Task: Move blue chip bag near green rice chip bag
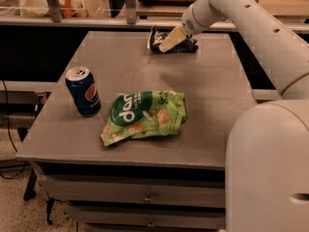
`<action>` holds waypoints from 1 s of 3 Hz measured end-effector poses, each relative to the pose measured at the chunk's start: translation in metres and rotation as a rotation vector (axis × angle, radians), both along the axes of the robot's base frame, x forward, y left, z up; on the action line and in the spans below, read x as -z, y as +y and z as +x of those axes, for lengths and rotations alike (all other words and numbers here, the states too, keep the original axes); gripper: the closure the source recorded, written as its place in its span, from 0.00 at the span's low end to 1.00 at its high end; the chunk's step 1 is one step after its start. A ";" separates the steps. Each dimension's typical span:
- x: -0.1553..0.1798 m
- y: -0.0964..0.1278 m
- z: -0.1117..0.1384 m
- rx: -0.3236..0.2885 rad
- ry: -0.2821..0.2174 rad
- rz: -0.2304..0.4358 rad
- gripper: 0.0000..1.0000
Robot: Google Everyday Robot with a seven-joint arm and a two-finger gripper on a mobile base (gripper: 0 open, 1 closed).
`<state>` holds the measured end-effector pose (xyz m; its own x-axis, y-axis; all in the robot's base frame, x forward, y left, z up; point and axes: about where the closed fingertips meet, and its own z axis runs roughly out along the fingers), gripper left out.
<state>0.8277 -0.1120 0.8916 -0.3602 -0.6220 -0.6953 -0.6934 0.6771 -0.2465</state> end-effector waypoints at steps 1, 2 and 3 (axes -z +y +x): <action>0.015 -0.002 0.014 0.079 0.026 0.010 0.00; 0.028 -0.003 0.024 0.123 0.045 0.018 0.17; 0.037 -0.002 0.028 0.140 0.063 0.020 0.41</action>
Offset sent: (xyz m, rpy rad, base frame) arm 0.0366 -0.0077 -0.0348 0.0293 0.0592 -0.1840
